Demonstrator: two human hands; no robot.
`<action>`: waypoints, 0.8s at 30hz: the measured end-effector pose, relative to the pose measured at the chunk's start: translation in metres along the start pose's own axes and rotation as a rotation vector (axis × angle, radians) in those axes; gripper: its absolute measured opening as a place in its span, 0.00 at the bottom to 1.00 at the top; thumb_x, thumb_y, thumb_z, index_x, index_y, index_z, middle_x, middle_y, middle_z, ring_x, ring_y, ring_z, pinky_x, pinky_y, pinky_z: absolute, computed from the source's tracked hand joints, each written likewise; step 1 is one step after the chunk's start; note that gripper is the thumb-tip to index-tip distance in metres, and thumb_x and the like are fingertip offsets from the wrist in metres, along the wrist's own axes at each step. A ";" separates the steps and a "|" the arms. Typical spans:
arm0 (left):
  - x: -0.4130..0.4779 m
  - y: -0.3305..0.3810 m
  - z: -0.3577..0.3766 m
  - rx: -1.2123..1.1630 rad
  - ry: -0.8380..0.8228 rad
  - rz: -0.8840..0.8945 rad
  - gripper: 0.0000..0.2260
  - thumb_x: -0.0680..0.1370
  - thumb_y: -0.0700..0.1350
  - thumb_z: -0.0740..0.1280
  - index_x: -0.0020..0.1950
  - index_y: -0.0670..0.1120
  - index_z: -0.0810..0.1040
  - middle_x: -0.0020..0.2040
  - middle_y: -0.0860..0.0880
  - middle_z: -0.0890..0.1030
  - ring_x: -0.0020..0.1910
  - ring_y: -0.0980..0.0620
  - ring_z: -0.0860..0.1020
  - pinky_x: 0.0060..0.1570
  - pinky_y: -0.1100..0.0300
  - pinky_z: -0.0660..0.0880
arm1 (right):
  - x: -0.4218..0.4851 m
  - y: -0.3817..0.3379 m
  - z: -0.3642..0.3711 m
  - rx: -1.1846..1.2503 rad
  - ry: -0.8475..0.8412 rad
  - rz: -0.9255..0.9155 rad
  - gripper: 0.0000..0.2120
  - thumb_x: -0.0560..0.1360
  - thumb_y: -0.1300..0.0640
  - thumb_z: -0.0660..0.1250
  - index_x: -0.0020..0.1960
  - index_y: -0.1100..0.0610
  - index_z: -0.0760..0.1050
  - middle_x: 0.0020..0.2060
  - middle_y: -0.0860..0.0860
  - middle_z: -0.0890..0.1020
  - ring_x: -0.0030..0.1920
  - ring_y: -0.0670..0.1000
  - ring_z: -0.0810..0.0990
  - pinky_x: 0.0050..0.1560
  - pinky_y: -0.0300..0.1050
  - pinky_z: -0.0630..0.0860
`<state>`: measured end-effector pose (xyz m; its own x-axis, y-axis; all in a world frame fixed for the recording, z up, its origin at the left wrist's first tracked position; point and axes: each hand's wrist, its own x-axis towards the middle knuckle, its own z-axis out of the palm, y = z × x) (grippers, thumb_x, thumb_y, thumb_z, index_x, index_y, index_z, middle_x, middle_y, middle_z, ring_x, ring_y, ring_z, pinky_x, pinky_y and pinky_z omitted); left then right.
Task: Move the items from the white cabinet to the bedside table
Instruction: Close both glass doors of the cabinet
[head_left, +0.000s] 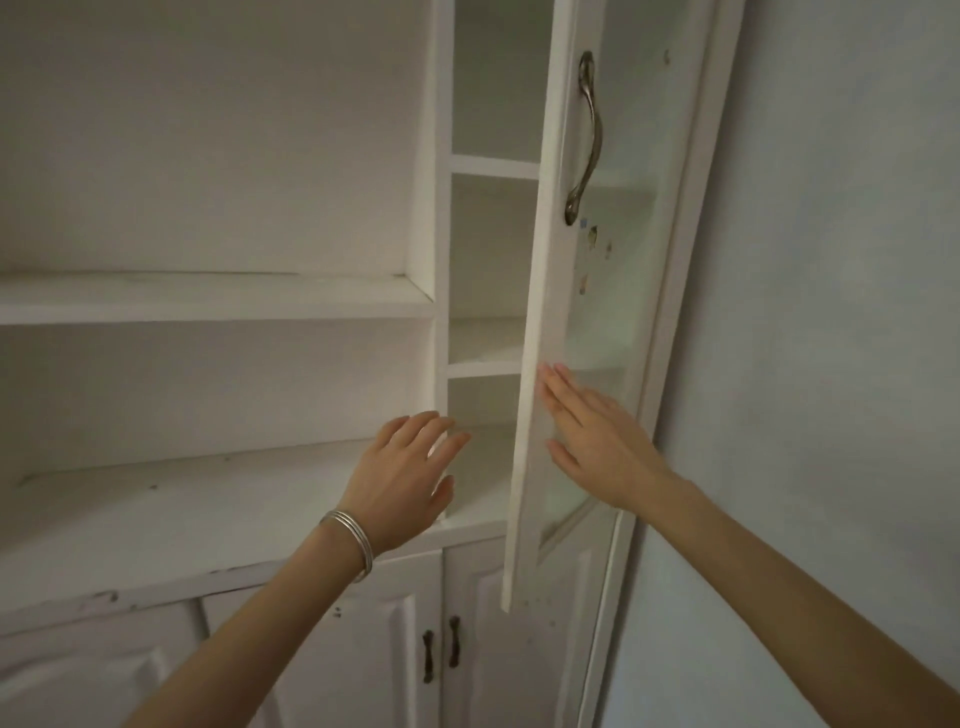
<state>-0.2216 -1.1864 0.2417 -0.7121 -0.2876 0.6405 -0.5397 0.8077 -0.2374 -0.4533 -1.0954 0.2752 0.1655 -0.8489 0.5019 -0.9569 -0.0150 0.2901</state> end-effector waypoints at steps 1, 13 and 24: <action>-0.003 -0.007 0.000 0.004 -0.002 -0.011 0.20 0.70 0.46 0.69 0.61 0.45 0.75 0.58 0.44 0.78 0.58 0.42 0.75 0.57 0.48 0.71 | 0.010 -0.004 0.005 0.008 -0.017 -0.027 0.30 0.79 0.51 0.52 0.75 0.60 0.43 0.75 0.53 0.45 0.74 0.50 0.43 0.73 0.49 0.52; 0.011 -0.080 0.025 0.143 0.015 -0.160 0.23 0.68 0.47 0.73 0.62 0.46 0.75 0.59 0.44 0.79 0.58 0.42 0.76 0.57 0.46 0.72 | 0.096 -0.003 0.052 -0.013 0.104 -0.151 0.32 0.75 0.45 0.57 0.72 0.64 0.58 0.71 0.58 0.61 0.71 0.53 0.55 0.69 0.56 0.51; 0.065 -0.107 0.071 0.200 0.046 -0.174 0.23 0.69 0.48 0.72 0.62 0.46 0.75 0.59 0.43 0.78 0.59 0.42 0.75 0.57 0.47 0.71 | 0.152 0.017 0.092 0.020 0.210 -0.226 0.31 0.75 0.43 0.54 0.71 0.63 0.62 0.70 0.56 0.66 0.69 0.51 0.60 0.64 0.46 0.60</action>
<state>-0.2419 -1.3282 0.2569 -0.5821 -0.3863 0.7155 -0.7338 0.6286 -0.2576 -0.4661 -1.2739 0.2813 0.4189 -0.6948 0.5846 -0.8942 -0.2035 0.3988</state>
